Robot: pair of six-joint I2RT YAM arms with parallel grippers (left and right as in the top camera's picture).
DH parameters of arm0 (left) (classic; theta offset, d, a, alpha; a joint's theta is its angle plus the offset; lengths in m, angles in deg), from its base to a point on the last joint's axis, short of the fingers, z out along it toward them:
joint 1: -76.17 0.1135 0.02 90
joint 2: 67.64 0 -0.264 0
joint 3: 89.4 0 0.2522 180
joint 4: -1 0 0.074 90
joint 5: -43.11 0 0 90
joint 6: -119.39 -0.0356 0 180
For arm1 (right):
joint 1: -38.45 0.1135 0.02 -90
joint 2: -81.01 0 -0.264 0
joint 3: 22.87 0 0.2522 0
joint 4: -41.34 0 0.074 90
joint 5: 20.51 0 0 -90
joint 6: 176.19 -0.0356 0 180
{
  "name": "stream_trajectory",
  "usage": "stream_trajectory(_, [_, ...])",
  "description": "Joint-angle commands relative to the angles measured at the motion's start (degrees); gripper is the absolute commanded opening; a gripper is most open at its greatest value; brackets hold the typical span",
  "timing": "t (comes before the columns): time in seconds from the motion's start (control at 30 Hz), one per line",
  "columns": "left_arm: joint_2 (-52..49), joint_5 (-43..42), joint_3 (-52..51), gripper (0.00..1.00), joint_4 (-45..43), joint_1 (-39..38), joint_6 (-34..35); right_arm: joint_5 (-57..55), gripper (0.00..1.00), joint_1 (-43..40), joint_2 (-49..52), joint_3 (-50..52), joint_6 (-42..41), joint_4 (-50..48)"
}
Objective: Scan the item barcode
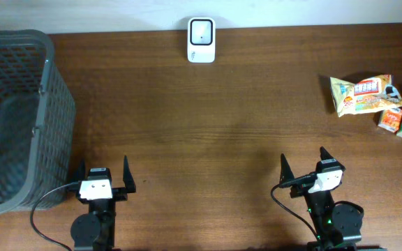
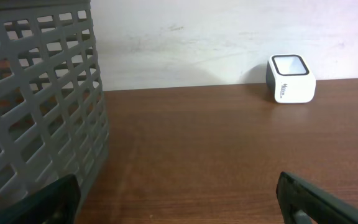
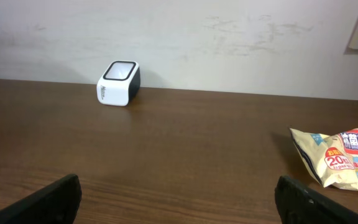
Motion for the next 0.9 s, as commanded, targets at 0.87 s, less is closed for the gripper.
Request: stream_trajectory(0.87, [0.35, 0.37, -0.26, 0.99, 0.04, 0.37, -0.74, -2.91, 0.98, -4.07, -0.37, 0.46, -0.02, 0.46])
